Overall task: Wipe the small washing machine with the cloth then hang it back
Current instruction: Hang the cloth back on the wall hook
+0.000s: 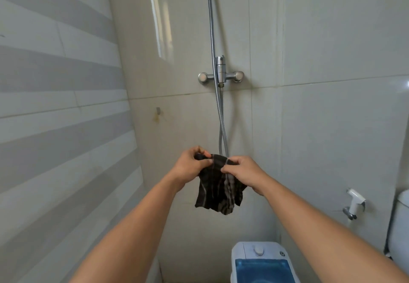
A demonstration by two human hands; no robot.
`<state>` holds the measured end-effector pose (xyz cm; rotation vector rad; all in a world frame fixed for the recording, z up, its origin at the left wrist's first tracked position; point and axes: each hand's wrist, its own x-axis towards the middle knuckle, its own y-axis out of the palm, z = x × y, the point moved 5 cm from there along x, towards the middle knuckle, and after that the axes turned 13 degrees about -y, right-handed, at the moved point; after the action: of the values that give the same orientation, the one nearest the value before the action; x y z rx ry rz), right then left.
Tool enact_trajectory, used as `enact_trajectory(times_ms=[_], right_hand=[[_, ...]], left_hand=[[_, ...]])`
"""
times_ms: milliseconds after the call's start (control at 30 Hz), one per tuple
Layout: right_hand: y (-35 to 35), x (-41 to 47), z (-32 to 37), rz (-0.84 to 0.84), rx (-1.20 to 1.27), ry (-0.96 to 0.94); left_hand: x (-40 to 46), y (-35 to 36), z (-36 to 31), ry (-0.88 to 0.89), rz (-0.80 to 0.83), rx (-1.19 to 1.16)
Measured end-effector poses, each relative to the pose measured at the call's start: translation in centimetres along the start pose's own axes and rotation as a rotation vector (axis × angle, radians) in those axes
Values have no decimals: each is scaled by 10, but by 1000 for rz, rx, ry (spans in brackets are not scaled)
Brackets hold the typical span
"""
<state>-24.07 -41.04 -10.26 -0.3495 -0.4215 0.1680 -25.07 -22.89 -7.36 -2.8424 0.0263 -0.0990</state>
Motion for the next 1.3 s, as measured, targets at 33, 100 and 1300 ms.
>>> enact_trajectory(times_ms=[33,100,1300], right_hand=[[0,11,4,-23,-23,-13],[2,34,11,-31,-79,-41],[188,378,20,33,-625,-577]], left_hand=[[5,-12,-7,18,-26,38],[16,-39,-20,51,-90,94],[290,-229,45,147,-551,174]])
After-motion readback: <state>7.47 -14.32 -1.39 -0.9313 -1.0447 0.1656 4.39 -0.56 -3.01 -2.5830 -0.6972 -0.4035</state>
